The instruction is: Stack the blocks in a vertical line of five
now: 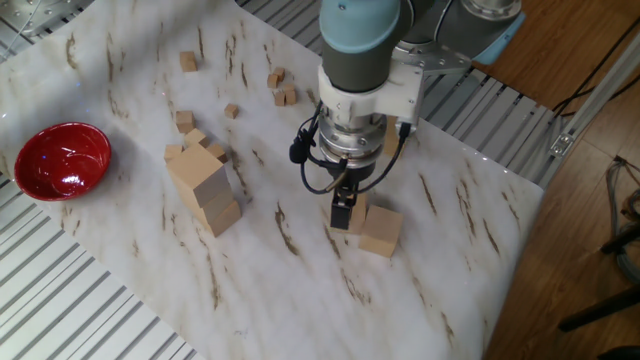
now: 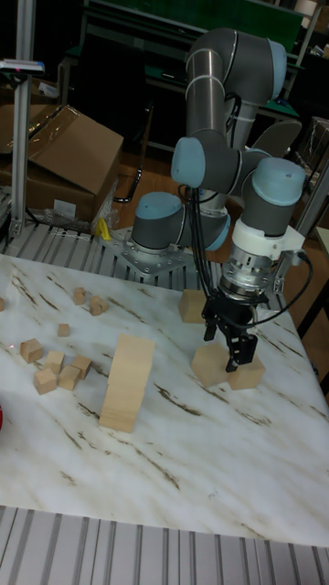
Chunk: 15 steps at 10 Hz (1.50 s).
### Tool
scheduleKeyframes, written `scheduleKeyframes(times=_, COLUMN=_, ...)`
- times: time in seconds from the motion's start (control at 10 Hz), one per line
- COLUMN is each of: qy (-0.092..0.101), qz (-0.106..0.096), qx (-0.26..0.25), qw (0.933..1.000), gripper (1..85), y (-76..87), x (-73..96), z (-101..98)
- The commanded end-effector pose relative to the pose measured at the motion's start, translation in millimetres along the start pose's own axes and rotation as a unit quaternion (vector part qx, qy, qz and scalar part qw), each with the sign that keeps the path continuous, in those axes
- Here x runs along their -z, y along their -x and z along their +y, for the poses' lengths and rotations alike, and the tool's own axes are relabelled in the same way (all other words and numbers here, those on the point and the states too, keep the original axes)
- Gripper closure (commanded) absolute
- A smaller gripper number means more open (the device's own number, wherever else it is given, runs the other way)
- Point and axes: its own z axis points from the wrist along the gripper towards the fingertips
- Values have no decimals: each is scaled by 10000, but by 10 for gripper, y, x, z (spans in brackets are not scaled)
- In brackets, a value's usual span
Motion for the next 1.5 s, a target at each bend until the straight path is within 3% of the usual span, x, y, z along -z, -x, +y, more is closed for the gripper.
scheduleKeyframes(times=0.0, qy=-75, qz=7, qx=-56, qw=10000, gripper=7, y=29, x=-71, z=-43)
scheduleKeyframes(times=0.5, qy=-131, qz=32, qx=-49, qw=9999, gripper=7, y=-55, x=-177, z=-47)
scheduleKeyframes(times=0.7, qy=-168, qz=-96, qx=-170, qw=9997, gripper=23, y=-5, x=-220, z=-62)
scheduleKeyframes(times=0.8, qy=-185, qz=-168, qx=-342, qw=9991, gripper=120, y=25, x=-229, z=-70)
scheduleKeyframes(times=1.1, qy=-275, qz=-178, qx=-522, qw=9981, gripper=290, y=-21, x=-202, z=-88)
scheduleKeyframes(times=1.4, qy=-282, qz=-263, qx=-740, qw=9965, gripper=330, y=-112, x=-94, z=-44)
